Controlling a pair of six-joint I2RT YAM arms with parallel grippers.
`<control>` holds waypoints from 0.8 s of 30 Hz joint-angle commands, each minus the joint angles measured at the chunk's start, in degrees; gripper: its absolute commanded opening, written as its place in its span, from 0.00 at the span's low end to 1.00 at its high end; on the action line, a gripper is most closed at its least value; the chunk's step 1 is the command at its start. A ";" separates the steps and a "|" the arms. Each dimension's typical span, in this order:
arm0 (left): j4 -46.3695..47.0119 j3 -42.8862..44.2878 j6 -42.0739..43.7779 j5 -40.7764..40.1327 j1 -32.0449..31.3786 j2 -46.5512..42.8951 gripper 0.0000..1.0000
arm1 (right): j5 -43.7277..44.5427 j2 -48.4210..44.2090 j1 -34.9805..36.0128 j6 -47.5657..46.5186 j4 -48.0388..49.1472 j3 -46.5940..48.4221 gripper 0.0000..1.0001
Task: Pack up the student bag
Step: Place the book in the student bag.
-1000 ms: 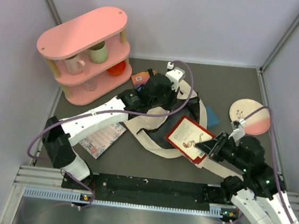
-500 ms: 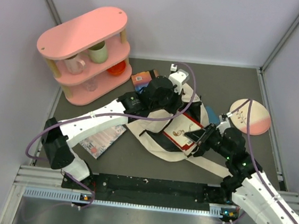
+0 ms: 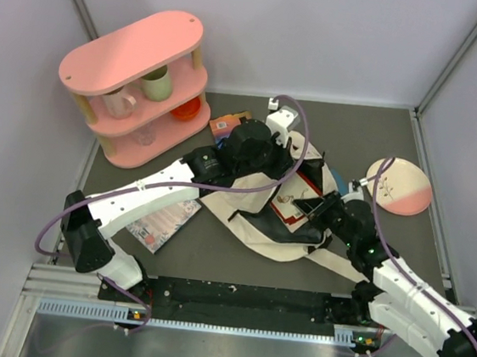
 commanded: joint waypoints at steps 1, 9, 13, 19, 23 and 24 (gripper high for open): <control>8.82 3.04 0.07 3.00 -0.43 -3.86 0.00 | 3.86 4.17 3.27 1.01 14.14 2.15 0.00; 8.99 5.33 0.16 7.31 -0.60 -1.75 0.00 | 15.38 11.28 9.53 0.83 22.23 3.11 0.00; 9.69 5.24 0.95 8.28 -1.04 -2.01 0.00 | 16.80 16.73 10.32 0.49 27.14 3.55 0.00; 9.96 5.16 2.00 9.07 -1.04 -1.92 0.00 | 15.31 27.18 10.49 -1.18 42.09 3.90 0.00; 10.40 4.72 2.88 9.33 -1.04 -2.19 0.00 | 13.99 32.29 10.49 -2.15 44.38 6.45 0.02; 10.40 4.63 3.06 9.33 -1.04 -2.10 0.00 | 13.98 33.52 10.76 -2.50 45.60 6.37 0.04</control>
